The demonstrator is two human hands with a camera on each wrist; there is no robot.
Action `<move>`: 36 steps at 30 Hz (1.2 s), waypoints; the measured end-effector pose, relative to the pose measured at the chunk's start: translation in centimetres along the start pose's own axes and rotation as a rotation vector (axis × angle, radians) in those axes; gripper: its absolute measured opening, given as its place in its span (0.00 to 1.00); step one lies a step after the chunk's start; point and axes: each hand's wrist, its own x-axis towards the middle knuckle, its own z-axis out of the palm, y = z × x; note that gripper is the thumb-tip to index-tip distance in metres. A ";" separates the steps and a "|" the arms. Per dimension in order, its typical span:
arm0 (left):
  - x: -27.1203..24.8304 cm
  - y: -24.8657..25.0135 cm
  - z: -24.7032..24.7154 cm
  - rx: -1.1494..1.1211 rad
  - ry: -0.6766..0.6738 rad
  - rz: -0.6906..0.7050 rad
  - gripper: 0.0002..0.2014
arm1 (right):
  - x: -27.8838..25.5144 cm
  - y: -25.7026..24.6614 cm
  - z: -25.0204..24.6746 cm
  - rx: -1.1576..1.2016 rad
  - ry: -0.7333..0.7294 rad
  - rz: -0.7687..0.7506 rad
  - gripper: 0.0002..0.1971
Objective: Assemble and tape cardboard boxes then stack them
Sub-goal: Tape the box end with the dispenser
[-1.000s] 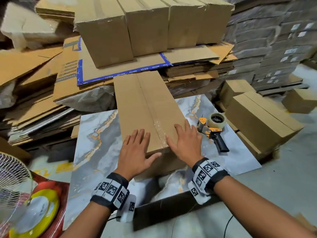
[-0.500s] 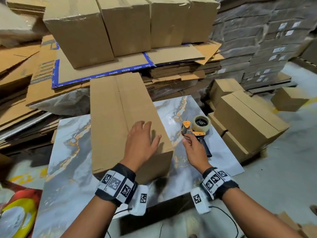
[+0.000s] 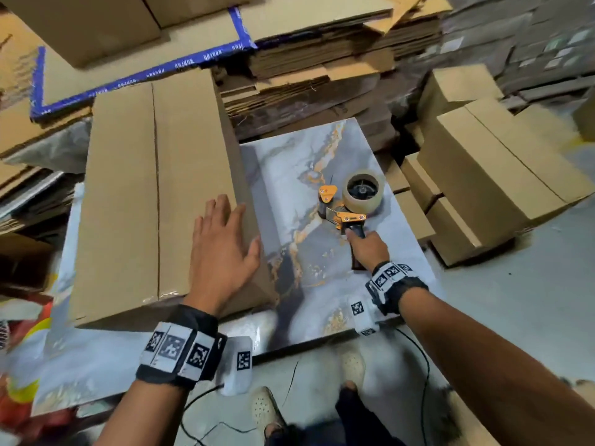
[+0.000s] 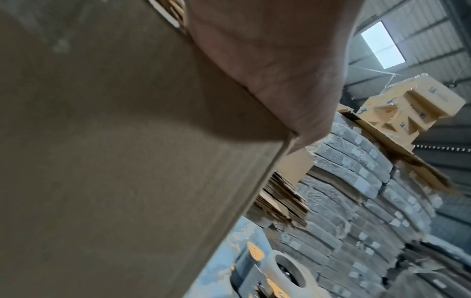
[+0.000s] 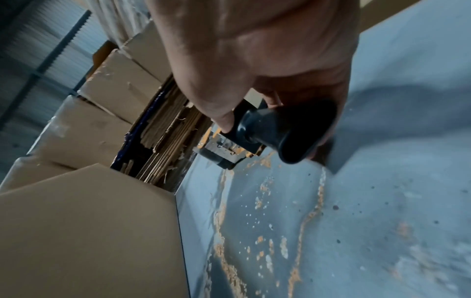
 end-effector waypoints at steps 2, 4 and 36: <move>-0.1 -0.2 0.0 -0.022 -0.030 0.016 0.37 | 1.6 0.7 0.6 0.115 -0.049 0.052 0.34; -0.1 -0.7 -0.3 -0.046 -0.053 0.037 0.39 | 2.2 0.8 1.0 0.403 -0.149 0.160 0.27; -3.9 -3.8 -7.6 -2.230 -0.190 -0.544 0.14 | -22.9 -10.1 -0.3 0.215 -0.463 -0.623 0.05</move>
